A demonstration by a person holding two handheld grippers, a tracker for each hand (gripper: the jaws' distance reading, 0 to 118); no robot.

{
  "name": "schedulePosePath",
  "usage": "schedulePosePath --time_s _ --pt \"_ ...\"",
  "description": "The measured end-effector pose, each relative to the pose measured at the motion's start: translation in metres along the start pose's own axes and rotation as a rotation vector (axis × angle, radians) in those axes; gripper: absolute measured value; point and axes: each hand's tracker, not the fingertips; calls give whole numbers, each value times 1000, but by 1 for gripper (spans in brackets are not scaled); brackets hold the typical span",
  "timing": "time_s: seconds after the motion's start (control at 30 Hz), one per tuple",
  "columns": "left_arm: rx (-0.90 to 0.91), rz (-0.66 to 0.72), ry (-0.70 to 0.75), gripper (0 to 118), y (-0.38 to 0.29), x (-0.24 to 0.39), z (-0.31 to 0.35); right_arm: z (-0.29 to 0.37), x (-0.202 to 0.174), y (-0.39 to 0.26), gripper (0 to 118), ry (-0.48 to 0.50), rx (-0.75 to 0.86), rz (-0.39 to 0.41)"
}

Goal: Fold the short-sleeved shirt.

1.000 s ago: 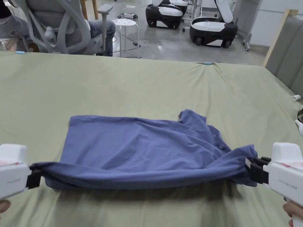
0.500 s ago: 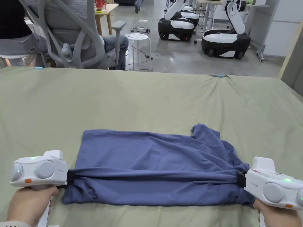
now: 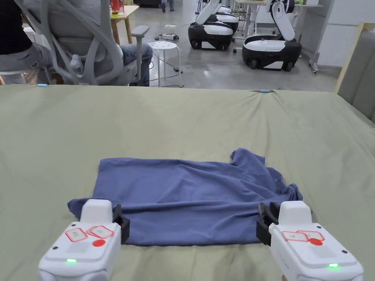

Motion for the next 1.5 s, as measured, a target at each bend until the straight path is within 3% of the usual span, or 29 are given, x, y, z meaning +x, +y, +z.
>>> schedulePosePath --time_s 0.13,0.23,0.33,0.43,0.47,0.5,0.53,0.57,0.6,0.7,0.8,0.87,0.97,1.0,1.07,1.1,1.13,1.27,1.33,1.4,1.43,1.47,1.5 --pt "-45 26 -62 0 -15 -5 7 16 -6 -8 0 48 20 11" --pt "-79 37 29 0 -21 -25 6 20 -3 -9 0 22 20 31" --pt "-156 166 29 0 -32 -61 4 25 5 -15 0 16 25 4" --pt "-233 202 57 0 -42 -84 0 26 9 -27 0 -12 21 28" --pt "-247 223 65 8 -43 -90 -4 26 12 -32 0 -16 16 28" --pt "-247 236 74 31 -41 -89 -3 27 13 -33 0 -16 17 20" --pt "-241 245 75 77 -39 -92 -7 30 14 -28 0 -12 45 10" --pt "-245 242 78 101 -36 -93 -13 31 14 -26 0 -16 72 5" --pt "-252 232 80 109 -32 -91 -18 30 14 -28 0 -22 66 12" --pt "-271 199 86 88 -20 -87 -38 26 16 -30 0 -12 39 5" --pt "-310 170 107 82 -14 -83 -66 25 18 -31 0 -2 34 0" --pt "-338 145 107 61 -12 -79 -83 25 18 -30 0 -5 38 -4" --pt "-539 5 93 54 -35 -67 -117 23 19 -29 0 -12 28 -11" --pt "-455 -11 102 49 -39 -64 -116 22 20 -29 0 -14 26 -14" --pt "-461 34 99 34 -26 -61 -102 21 23 -27 0 -16 13 -31" --pt "-460 26 83 34 -23 -58 -99 21 27 -25 0 -11 6 -56" --pt "-446 -20 97 8 -22 -57 -96 19 33 -23 0 -2 -8 -93" --pt "-377 45 55 7 -2 -66 -65 -1 76 -4 0 -121 -142 -87" --pt "-336 50 45 7 7 -66 -54 -17 102 1 0 -143 -255 -108" --pt "-340 39 35 7 13 -64 -52 -27 123 0 0 -148 -239 -130" --pt "-335 36 31 7 14 -64 -52 -34 130 -2 3 -147 -250 -134" --pt "-333 36 32 7 13 -64 -53 -44 135 -4 17 -129 -302 -146" --pt "-335 37 31 7 13 -65 -54 -51 140 -8 47 -119 -342 -152"
